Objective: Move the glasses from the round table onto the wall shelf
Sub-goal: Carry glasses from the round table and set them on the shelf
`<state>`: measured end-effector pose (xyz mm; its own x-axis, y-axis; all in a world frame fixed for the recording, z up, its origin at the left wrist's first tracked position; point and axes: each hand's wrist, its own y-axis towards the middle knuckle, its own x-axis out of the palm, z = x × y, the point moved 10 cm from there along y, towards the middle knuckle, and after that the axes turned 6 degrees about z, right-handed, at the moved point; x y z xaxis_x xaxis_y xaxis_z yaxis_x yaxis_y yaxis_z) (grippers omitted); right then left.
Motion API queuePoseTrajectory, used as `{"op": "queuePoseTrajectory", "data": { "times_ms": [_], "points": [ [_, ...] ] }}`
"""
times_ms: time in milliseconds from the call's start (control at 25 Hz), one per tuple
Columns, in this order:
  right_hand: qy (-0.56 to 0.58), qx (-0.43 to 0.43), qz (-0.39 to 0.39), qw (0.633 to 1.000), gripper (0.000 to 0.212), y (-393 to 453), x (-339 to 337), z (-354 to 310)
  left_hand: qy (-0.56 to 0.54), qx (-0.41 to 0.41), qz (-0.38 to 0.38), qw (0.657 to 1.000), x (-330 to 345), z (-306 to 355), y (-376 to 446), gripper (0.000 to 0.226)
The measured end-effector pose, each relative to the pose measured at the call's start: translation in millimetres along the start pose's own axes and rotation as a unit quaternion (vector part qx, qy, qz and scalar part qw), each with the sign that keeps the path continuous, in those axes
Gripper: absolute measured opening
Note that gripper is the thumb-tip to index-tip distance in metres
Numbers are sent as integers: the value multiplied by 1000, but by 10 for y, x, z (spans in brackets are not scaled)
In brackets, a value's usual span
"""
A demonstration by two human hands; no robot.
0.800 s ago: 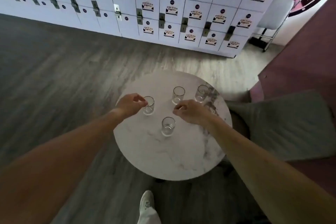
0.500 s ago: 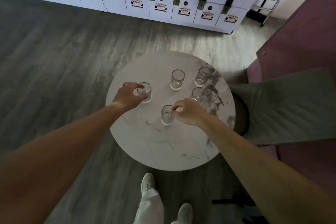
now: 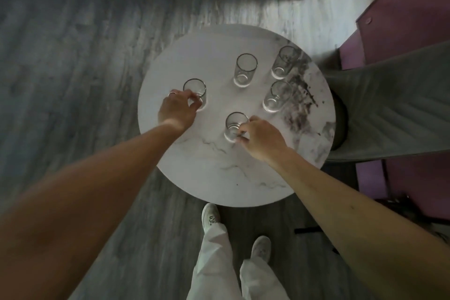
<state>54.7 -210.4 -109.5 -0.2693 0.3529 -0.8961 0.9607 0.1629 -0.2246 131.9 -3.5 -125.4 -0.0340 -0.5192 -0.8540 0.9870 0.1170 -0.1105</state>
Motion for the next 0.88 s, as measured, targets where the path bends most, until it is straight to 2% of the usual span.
{"op": "queuePoseTrajectory", "data": {
  "times_ms": [200,400,600,880],
  "points": [
    [-6,-18,42,999,18,9,-192,-70,23,15,-4,1000,-130,93,41,21],
    [13,-15,82,996,25,46,-904,-216,-11,68,26,997,-742,557,188,18],
    [60,21,149,987,26,-101,-1981,-150,-65,194,67,976,-1553,1625,224,18],
    [82,96,281,951,25,-1147,-3353,355,-90,386,13,918,-1907,3475,-517,15]
  ]
}}
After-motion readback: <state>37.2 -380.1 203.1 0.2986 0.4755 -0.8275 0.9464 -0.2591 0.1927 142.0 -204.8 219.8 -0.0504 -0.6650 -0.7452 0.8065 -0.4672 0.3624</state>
